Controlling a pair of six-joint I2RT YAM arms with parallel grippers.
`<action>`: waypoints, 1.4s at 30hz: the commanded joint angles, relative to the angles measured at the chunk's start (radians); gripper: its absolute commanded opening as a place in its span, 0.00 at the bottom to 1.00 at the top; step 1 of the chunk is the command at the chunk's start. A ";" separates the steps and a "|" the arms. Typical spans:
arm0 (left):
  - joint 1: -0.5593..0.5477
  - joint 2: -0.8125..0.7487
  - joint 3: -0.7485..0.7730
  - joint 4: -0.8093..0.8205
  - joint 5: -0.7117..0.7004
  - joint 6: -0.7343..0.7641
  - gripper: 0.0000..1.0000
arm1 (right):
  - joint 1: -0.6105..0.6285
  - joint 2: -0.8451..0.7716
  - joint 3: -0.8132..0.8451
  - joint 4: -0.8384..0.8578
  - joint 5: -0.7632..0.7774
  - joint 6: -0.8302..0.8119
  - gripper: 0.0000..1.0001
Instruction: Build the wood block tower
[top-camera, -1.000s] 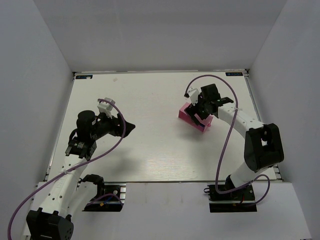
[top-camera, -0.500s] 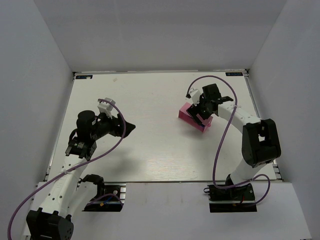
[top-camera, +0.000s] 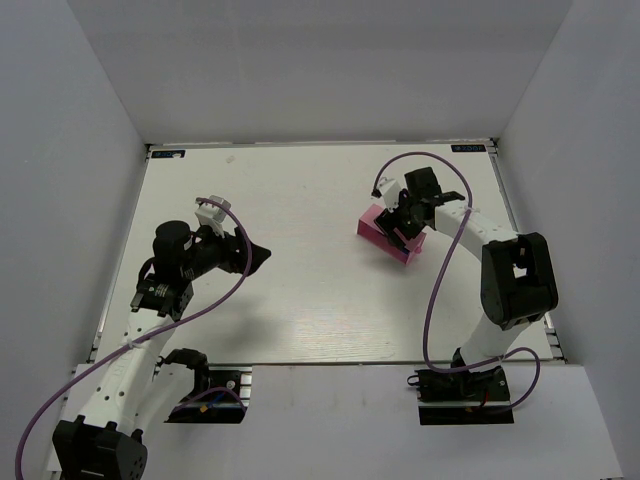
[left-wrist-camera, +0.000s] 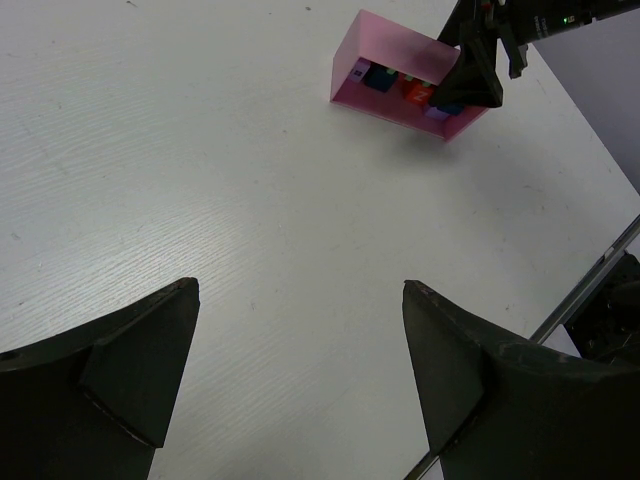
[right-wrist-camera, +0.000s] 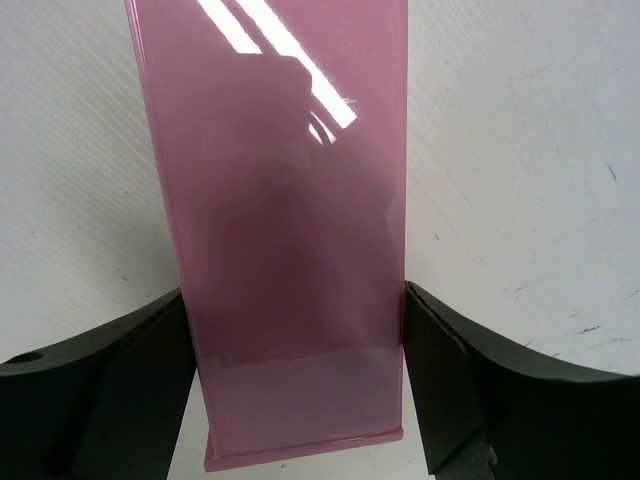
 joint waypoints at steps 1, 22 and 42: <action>-0.002 -0.004 0.031 0.018 0.018 0.010 0.93 | -0.013 0.006 0.049 -0.016 -0.031 -0.005 0.78; -0.002 -0.013 0.031 0.018 0.018 0.010 0.93 | -0.017 -0.003 0.057 -0.051 -0.072 -0.007 0.00; -0.002 -0.013 0.031 0.018 0.018 0.010 0.93 | -0.014 -0.046 0.046 -0.015 -0.057 0.019 0.00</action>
